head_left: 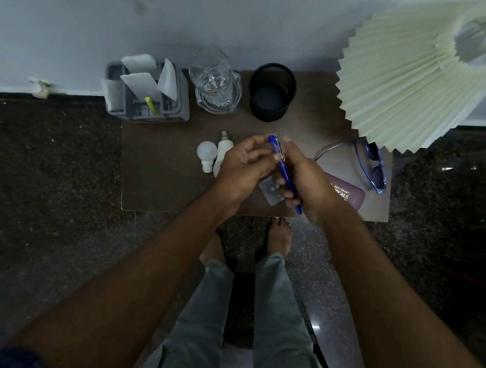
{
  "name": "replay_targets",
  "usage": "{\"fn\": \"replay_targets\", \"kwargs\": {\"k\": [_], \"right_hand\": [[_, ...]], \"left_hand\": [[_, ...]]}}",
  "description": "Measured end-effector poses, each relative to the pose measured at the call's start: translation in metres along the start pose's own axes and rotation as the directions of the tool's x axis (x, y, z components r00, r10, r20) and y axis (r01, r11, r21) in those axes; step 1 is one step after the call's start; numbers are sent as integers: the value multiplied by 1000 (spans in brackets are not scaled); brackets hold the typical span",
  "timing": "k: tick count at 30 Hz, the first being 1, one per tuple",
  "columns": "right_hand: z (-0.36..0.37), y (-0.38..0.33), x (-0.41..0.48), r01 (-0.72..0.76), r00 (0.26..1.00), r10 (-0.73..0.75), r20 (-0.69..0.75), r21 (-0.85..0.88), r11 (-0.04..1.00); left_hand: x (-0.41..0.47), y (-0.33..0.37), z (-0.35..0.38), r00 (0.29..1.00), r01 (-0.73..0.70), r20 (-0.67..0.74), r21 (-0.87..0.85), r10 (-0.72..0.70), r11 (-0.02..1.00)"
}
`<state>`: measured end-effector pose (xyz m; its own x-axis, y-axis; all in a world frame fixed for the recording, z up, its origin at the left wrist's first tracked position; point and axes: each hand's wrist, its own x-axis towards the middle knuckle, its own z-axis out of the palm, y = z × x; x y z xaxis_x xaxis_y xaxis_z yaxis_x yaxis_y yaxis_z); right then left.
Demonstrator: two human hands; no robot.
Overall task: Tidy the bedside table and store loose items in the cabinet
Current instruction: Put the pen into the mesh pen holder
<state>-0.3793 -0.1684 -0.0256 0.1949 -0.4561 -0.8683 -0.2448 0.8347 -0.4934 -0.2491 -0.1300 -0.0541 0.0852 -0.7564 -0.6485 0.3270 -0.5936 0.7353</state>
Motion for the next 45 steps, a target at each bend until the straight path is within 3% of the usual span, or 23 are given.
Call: {"fn": "replay_targets", "kwargs": {"k": [9, 14, 19, 22, 25, 30, 40, 45], "right_hand": [[5, -23, 7, -16, 1000, 15, 22, 21, 1000], [6, -28, 6, 194, 981, -194, 3, 7, 981], [-2, -46, -4, 486, 872, -490, 12, 100, 868], [-6, -70, -5, 659, 751, -660, -5, -51, 751], [-6, -96, -2, 724, 675, -737, -36, -158, 671], [-5, -119, 18, 744, 575, -815, -73, -368, 558], [6, -107, 60, 647, 521, -847, -108, -598, 474], [11, -102, 72, 560, 559, -819, -130, -670, 488]], "left_hand": [[5, 18, -7, 992, -88, 101, 107, 77, 990], [3, 36, -4, 984, -175, 46, 117, 170, 978], [12, 78, -4, 917, -375, -42, 254, 397, 892], [23, 110, -2, 877, -453, 1, 335, 480, 826], [34, 137, 0, 825, -530, 38, 398, 564, 748], [53, 155, 4, 815, -526, 33, 458, 578, 716], [83, 125, 0, 858, -388, -56, 581, 511, 715], [85, 117, -1, 885, -334, -39, 643, 465, 689]]}}
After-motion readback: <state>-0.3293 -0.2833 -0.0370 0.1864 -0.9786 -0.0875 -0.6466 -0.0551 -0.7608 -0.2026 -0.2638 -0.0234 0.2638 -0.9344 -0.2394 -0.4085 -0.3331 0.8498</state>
